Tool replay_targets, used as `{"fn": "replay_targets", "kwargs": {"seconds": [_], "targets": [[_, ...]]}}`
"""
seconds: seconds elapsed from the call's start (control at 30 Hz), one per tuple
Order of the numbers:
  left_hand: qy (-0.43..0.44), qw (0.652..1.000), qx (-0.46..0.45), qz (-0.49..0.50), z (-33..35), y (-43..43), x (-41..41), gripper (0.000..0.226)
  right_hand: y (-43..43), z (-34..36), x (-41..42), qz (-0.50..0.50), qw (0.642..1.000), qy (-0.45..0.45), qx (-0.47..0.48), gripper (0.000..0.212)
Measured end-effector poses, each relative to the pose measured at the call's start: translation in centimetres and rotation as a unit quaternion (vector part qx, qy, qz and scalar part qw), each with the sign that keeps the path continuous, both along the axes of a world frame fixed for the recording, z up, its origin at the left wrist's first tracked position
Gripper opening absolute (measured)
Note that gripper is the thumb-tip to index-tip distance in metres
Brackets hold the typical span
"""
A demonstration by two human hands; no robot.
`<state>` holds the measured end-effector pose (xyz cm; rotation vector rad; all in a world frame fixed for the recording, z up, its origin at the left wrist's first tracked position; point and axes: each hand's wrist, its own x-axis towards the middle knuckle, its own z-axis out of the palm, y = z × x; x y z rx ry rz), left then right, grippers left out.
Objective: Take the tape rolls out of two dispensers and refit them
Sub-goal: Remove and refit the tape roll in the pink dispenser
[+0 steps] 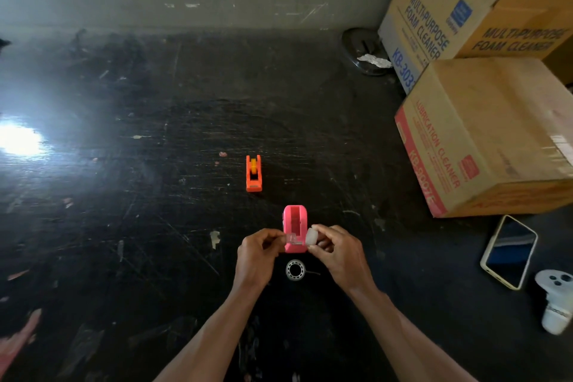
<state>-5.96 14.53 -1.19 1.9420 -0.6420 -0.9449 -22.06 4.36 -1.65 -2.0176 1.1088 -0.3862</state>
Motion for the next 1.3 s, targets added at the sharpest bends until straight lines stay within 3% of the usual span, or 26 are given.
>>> {"fn": "replay_targets", "kwargs": {"seconds": [0.27,0.57,0.8,1.0,1.3], "targets": [[0.038,0.998,0.011,0.043,0.0,0.7,-0.1,0.013,2.0,-3.6,-2.2,-0.121,0.992,0.003,0.044,0.032],[0.046,0.998,0.02,0.046,-0.2,2.0,-0.5,0.012,2.6,-3.5,-4.1,-0.095,0.994,0.029,0.035,0.032],[0.045,0.998,0.029,0.045,-0.4,2.4,-0.9,0.012,2.2,-3.9,-4.7,-0.08,0.993,0.087,0.03,0.051],[0.042,0.997,0.033,0.048,-0.9,3.0,-0.7,0.013,3.7,-3.0,-4.3,-0.131,0.989,0.065,0.0,0.055],[0.035,0.998,0.04,0.039,-0.9,3.3,-0.7,0.012,5.7,-3.0,-1.2,0.018,0.994,0.112,0.007,0.063]]}}
